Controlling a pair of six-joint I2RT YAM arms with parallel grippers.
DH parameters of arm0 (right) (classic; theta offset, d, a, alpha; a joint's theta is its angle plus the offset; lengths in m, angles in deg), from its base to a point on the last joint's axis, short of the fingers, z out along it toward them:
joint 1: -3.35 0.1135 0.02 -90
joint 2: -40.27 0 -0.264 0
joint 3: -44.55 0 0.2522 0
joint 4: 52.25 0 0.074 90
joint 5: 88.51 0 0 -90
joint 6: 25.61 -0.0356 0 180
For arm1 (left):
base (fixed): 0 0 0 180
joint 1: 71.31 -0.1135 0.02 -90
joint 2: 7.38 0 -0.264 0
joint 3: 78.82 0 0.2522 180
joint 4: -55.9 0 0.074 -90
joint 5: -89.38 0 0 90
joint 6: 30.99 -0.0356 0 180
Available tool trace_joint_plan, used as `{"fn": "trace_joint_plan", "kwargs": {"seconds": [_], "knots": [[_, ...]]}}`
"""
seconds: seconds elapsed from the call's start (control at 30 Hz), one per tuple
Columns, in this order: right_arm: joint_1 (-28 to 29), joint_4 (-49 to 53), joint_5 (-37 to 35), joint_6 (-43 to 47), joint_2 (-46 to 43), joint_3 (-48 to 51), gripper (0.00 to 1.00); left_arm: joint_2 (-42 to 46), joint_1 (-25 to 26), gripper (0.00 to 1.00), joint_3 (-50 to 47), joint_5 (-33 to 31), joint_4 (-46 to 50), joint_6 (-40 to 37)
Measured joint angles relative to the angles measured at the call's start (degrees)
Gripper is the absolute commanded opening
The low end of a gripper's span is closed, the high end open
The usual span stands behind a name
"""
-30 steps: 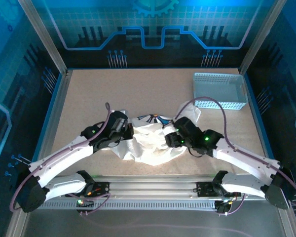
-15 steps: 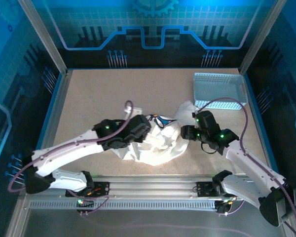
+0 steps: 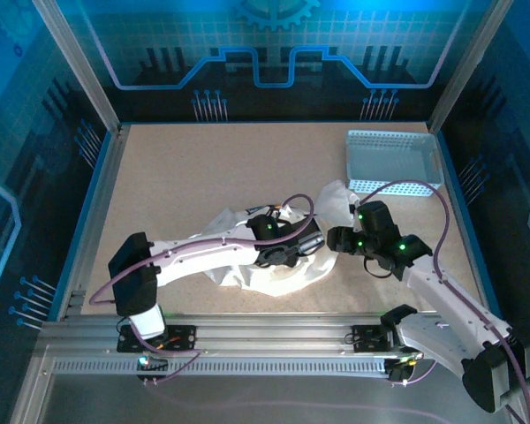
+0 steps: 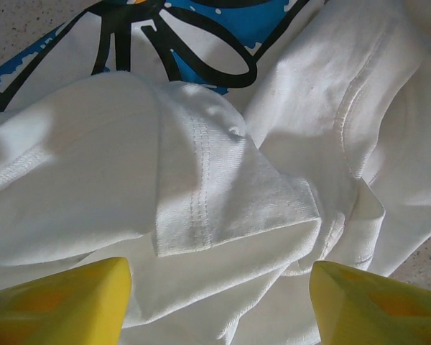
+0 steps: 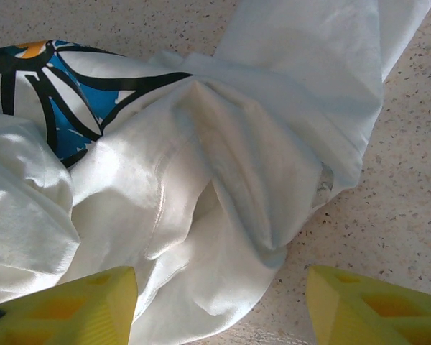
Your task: Fold the inside-out t-shirt
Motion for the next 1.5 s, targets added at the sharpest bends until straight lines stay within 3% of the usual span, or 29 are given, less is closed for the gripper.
{"fn": "trace_joint_plan", "kwargs": {"seconds": [0.2,0.63,0.73,1.07,1.17,1.33,1.5], "knots": [[-0.1,0.0,0.6,0.0,-0.3,0.4,0.65,-0.4,-2.0,0.69,0.0,0.5,-0.9,0.0],[-0.5,0.0,1.0,0.0,-0.6,0.4,0.65,-2.5,-3.1,0.4,-1.0,4.6,-4.4,-0.4],[-0.6,0.0,1.0,0.0,-0.6,0.4,0.65,-2.5,-3.2,0.38,-1.1,4.6,-4.7,-0.3],[-0.8,0.0,1.2,0.3,-0.4,0.4,0.65,-2.5,-3.9,0.01,-2.8,4.6,-5.2,0.0],[-0.8,0.0,1.2,0.6,-0.3,0.4,0.66,-1.8,-3.9,0.0,-3.5,4.5,-5.9,0.1],[-1.5,0.0,1.2,1.4,1.8,0.3,0.67,5.5,-3.9,0.0,-8.0,2.4,-7.3,0.6],[-6.8,-0.2,1.4,2.9,8.7,-2.7,0.66,22.6,-5.4,0.0,-16.0,-1.9,-7.9,3.8]]}}
